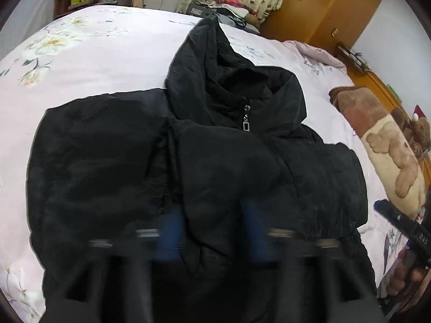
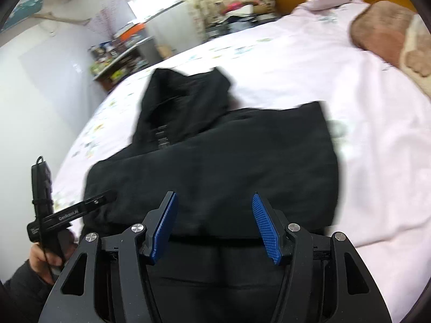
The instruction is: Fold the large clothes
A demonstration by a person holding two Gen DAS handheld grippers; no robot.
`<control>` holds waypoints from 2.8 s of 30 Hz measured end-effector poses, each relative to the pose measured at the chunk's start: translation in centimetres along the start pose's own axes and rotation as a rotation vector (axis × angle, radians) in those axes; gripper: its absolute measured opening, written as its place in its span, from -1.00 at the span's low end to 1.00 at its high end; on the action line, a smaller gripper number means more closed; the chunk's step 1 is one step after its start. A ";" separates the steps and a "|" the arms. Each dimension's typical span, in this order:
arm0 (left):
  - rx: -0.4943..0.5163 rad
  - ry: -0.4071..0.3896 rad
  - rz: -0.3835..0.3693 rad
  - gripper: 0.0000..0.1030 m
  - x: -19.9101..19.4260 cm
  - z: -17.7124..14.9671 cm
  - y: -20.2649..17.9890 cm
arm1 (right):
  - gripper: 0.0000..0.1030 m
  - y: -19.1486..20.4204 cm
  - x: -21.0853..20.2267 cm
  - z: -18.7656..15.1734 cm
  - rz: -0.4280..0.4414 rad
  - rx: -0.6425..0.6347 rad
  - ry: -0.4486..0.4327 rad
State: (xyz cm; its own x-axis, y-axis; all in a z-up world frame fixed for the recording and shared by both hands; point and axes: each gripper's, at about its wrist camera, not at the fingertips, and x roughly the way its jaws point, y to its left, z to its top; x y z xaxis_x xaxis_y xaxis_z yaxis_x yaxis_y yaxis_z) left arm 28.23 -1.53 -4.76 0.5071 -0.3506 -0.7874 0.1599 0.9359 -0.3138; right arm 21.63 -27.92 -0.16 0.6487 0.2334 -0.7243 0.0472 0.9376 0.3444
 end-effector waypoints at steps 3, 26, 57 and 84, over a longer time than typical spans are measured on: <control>0.042 -0.097 0.072 -0.78 -2.2 -0.2 -0.5 | 0.05 -1.9 -0.2 0.8 -0.065 -0.003 -0.025; 0.109 -0.156 0.251 -0.07 -5.7 -1.8 1.0 | -0.42 -2.9 0.5 1.6 -0.174 -0.092 -0.011; 0.252 -0.160 0.167 -0.06 -2.6 -1.7 -2.6 | -0.42 1.4 1.1 1.4 -0.122 -0.201 -0.009; 0.204 -0.085 0.211 -0.04 -3.6 -2.0 -2.0 | -0.29 2.6 2.6 1.0 -0.167 -0.175 0.102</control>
State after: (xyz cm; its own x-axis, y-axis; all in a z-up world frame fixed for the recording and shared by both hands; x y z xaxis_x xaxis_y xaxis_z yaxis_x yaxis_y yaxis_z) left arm 24.36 -2.24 -2.32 0.6148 -0.1522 -0.7739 0.2064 0.9781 -0.0284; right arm 24.19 -25.10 -0.56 0.5629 0.0882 -0.8218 0.0096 0.9935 0.1132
